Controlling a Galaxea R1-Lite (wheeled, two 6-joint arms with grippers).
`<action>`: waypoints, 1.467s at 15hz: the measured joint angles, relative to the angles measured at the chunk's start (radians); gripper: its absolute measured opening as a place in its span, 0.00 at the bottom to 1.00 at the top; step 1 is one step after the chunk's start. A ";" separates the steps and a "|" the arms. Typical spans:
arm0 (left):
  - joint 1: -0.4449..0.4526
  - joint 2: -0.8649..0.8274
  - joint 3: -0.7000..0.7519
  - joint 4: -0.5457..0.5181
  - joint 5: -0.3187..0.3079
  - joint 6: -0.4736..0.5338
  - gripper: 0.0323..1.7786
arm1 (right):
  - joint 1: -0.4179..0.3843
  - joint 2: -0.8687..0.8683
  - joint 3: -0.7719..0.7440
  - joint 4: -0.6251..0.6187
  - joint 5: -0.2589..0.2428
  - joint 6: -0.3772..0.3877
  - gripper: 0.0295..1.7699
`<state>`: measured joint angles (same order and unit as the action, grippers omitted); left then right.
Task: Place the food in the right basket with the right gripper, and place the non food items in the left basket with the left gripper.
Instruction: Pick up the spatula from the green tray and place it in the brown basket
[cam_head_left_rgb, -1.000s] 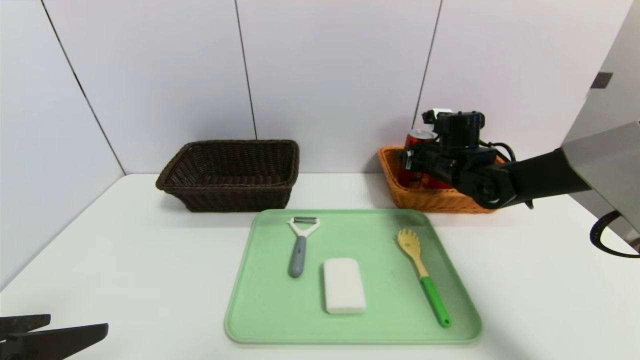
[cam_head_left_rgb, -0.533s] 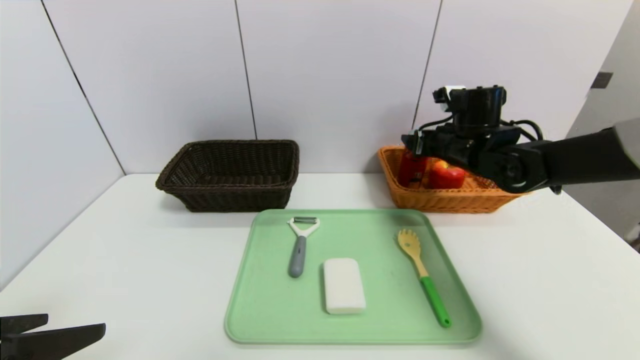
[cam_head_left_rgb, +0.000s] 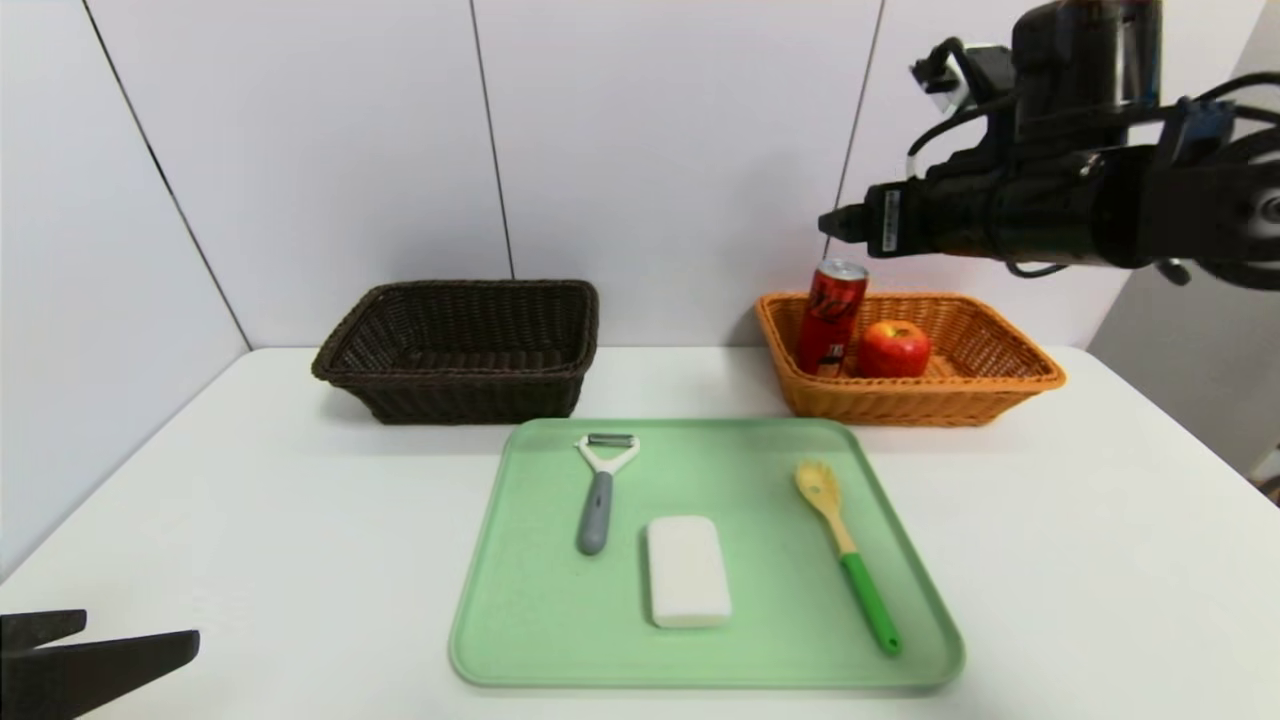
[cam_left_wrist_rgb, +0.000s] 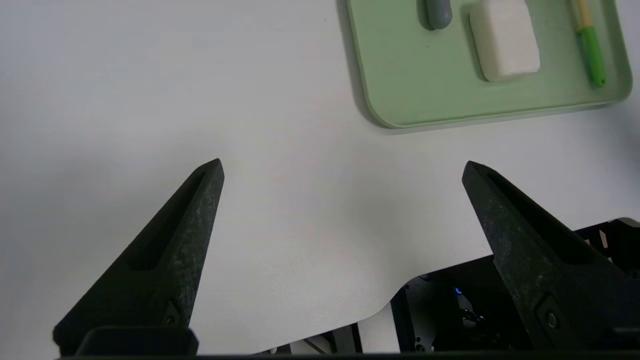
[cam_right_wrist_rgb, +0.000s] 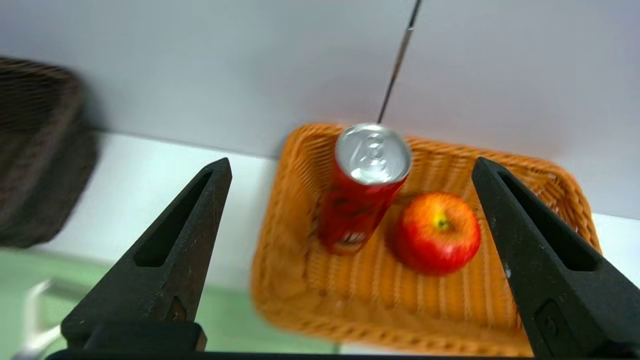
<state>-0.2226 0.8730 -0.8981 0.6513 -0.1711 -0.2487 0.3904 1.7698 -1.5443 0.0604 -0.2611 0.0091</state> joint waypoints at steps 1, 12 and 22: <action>-0.014 0.004 -0.019 0.020 0.000 -0.001 0.95 | 0.014 -0.022 -0.039 0.093 -0.003 0.035 0.94; -0.063 0.002 -0.049 0.034 0.002 -0.003 0.95 | 0.109 -0.010 -0.394 1.080 0.092 0.344 0.96; -0.063 -0.016 -0.037 0.032 0.000 -0.004 0.95 | 0.259 0.019 -0.301 1.091 -0.056 0.510 0.96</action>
<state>-0.2855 0.8568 -0.9351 0.6830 -0.1706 -0.2526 0.6489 1.7885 -1.8457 1.1517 -0.3174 0.5196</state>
